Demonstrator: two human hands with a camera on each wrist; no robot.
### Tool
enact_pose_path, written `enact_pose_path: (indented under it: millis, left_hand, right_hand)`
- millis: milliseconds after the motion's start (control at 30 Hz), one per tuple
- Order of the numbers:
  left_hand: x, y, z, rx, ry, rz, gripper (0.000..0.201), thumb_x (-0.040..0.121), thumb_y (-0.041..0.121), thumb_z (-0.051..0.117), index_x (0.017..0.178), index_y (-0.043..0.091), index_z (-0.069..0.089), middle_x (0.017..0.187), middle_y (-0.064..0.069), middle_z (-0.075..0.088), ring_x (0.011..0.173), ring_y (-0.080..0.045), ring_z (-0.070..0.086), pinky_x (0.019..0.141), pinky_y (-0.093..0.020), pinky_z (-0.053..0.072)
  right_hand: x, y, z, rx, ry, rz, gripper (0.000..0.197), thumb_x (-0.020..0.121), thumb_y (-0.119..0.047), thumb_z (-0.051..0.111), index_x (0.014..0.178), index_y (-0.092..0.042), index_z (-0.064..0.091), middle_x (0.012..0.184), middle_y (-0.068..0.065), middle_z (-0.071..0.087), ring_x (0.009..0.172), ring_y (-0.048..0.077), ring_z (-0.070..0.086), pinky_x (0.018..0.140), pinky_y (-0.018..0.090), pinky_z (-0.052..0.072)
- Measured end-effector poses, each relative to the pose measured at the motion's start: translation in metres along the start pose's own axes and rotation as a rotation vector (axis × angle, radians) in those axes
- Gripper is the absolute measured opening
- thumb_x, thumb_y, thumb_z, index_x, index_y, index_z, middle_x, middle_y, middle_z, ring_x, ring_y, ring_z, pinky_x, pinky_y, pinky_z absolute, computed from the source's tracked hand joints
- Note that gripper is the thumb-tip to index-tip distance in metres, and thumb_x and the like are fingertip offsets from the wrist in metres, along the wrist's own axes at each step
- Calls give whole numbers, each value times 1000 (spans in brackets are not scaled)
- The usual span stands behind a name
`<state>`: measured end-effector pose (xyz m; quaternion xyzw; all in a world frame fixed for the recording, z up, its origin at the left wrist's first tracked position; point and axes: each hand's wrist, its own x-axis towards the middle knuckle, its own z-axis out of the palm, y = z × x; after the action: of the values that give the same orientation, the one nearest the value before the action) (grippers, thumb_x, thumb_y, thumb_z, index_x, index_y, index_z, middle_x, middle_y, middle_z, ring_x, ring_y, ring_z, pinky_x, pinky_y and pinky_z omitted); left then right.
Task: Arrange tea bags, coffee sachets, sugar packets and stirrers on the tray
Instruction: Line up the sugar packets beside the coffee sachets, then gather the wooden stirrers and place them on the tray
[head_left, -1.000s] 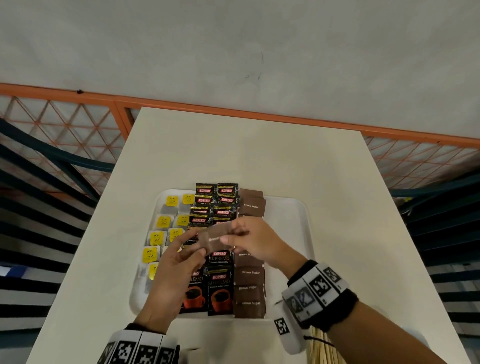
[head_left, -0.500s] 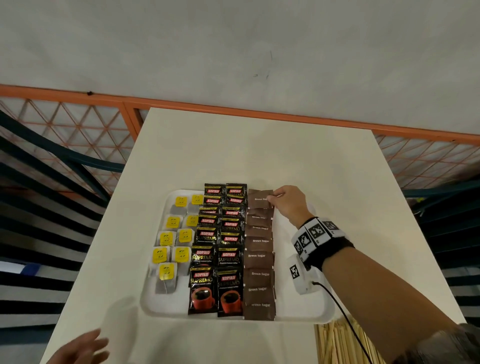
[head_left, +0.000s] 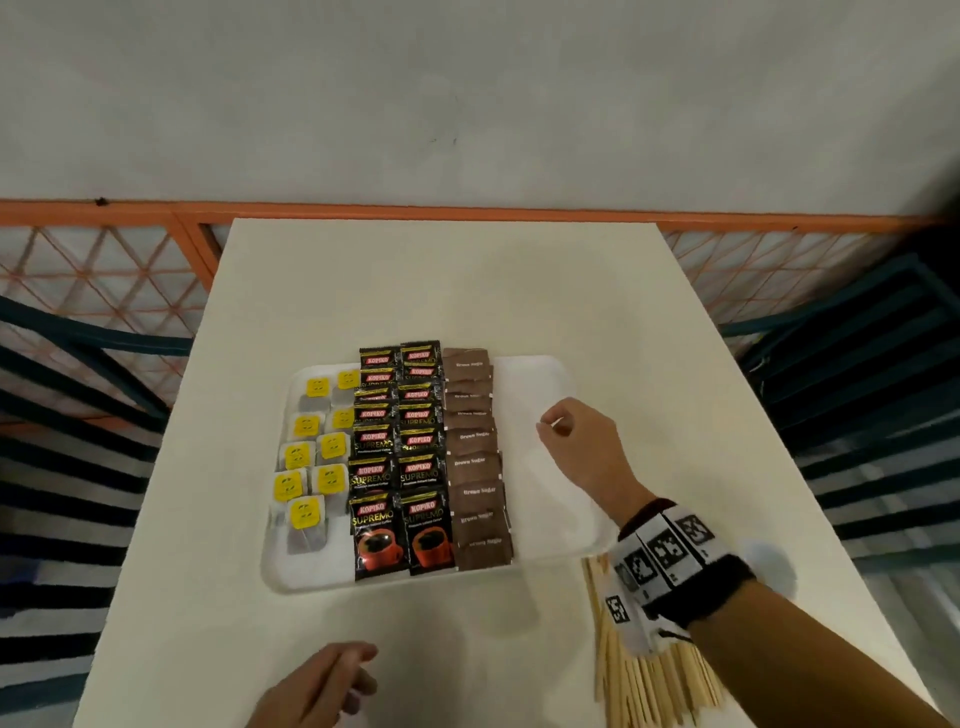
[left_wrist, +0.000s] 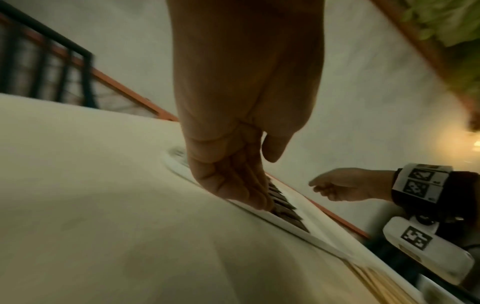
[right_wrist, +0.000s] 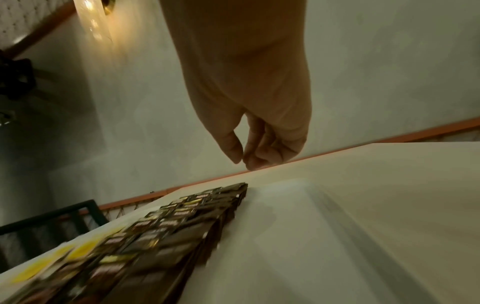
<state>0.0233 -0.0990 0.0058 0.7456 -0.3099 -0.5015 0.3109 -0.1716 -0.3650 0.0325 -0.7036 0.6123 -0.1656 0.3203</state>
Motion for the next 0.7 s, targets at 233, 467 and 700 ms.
enact_pose_path:
  millis: [233,467,700]
  left_hand:
    - [28,65,77,326,-383,262,12,92,26,54,101,30,62,104,11,61,90,-2,58,73,-6,44]
    - [36,85,160,349,-494,102,33,90,30,55,121,19,52,121,-2,49,109,-17,53,87,-26,46]
    - [34,96,201,66,-468,-118,39,89,21,58,125,16,45,111,-12,55,92,-19,55,71,-27,47]
  right_hand:
    - [-139,76,-10,-166,10,-13,6,88,-21,57,93,-18,59,89,-6,53,76,0,43,67,10,31]
    - [-187,126,-10,-207,218,192,43,82,-42,55,112,-11,54,113,8,53,104,27,53,86,34,46]
    - [-171,140,-15,-210,62,452,107,68,-74,54,145,-13,12,146,17,26,136,33,23,111,43,24]
